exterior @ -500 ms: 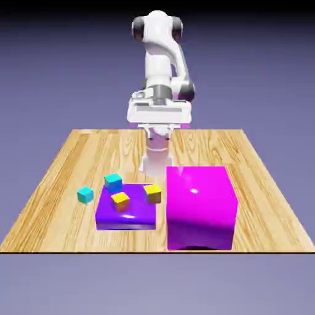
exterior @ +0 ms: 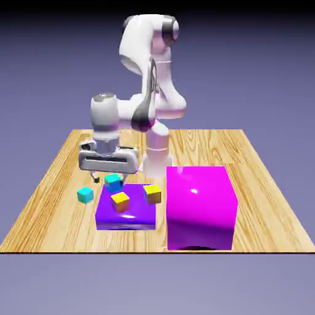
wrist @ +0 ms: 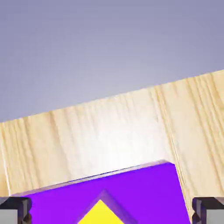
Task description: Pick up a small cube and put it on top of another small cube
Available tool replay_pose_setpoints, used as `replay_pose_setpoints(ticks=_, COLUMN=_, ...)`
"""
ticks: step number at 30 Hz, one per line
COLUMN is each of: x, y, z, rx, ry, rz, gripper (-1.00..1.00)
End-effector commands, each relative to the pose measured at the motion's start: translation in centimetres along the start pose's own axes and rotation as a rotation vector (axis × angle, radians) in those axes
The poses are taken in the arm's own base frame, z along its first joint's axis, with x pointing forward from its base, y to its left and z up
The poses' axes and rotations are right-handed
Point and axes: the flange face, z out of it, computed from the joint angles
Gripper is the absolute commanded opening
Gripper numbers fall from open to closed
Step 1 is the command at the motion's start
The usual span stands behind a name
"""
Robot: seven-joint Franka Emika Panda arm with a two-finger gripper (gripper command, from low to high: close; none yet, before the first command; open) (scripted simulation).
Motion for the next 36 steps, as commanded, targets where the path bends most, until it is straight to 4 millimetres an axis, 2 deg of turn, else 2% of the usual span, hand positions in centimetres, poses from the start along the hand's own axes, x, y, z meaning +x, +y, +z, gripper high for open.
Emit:
replay_pose_setpoints(ticks=1, x=0.9, y=0.9, z=1.0, rx=-0.033, ry=-0.035, rz=0.019, gripper=0.0)
replay_pose_setpoints(ticks=7, x=5.9, y=7.8, z=6.8, rx=-0.217, ry=-0.249, rz=0.156, gripper=0.0)
replay_pose_setpoints(ticks=14, x=9.4, y=17.2, z=11.9, rx=-0.402, ry=-0.497, rz=0.32, gripper=0.0)
replay_pose_setpoints(ticks=15, x=9.4, y=17.2, z=11.9, rx=-0.402, ry=-0.497, rz=0.32, gripper=0.0)
replay_pose_setpoints(ticks=18, x=7.5, y=18.4, z=16.8, rx=-0.402, ry=-0.498, rz=0.319, gripper=0.0)
replay_pose_setpoints(ticks=19, x=7.0, y=18.7, z=17.9, rx=-0.402, ry=-0.497, rz=0.32, gripper=0.0)
replay_pose_setpoints(ticks=20, x=7.0, y=18.7, z=17.9, rx=-0.402, ry=-0.497, rz=0.32, gripper=-1.0)
replay_pose_setpoints(ticks=21, x=7.0, y=18.7, z=17.9, rx=-0.402, ry=-0.497, rz=0.32, gripper=-1.0)
replay_pose_setpoints(ticks=25, x=9.3, y=17.0, z=11.6, rx=-0.4, ry=-0.499, rz=0.323, gripper=-1.0)
replay_pose_setpoints(ticks=31, x=5.3, y=13.0, z=6.1, rx=-0.374, ry=-0.515, rz=0.372, gripper=-1.0)
replay_pose_setpoints(ticks=36, x=1.5, y=10.6, z=1.6, rx=-0.37, ry=-0.52, rz=0.402, gripper=-1.0)
